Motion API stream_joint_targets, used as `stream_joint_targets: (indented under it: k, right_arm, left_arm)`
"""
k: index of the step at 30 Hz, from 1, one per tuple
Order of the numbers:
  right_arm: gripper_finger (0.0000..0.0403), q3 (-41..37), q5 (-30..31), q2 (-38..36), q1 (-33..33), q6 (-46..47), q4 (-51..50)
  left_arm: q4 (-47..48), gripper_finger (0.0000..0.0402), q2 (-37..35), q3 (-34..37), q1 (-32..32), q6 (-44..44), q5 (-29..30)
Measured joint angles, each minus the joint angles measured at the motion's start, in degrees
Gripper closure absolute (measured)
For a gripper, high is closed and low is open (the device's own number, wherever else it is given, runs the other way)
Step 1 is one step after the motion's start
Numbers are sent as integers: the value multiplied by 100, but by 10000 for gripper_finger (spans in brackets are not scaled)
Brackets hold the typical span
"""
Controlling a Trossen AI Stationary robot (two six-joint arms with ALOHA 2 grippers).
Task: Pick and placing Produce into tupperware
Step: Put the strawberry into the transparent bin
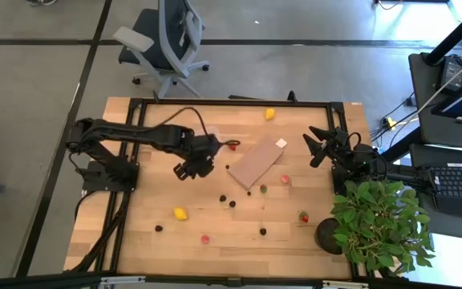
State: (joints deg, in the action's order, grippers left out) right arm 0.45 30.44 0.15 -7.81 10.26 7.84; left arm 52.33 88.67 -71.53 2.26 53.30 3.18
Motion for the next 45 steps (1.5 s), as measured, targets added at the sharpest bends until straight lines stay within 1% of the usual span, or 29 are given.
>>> stream_joint_targets:
  k: [2,6,8,18,23,33,36,45]
  right_arm:
    - [169,0,-2,-1,-1,1,0]
    - [169,-2,-2,-1,2,0,-1]
    - [169,0,-2,-1,1,0,-14]
    - [169,-2,-3,-1,0,0,-108]
    - [169,-2,-6,3,-1,62,-350]
    - [169,-2,-3,15,-1,138,-350]
    - [169,-2,-4,15,2,131,-350]
    - [169,-2,-4,15,2,129,-350]
  left_arm:
    - [15,138,192,7,-53,173,107]
    - [13,138,585,7,-97,740,589]
    - [15,138,797,7,-89,843,637]
    - [36,138,1716,7,45,921,619]
    - [6,138,1941,8,183,942,618]
    - [-95,140,2277,4,198,839,485]
    - [-90,152,2303,-4,169,835,502]
    - [-80,210,2305,-3,173,821,496]
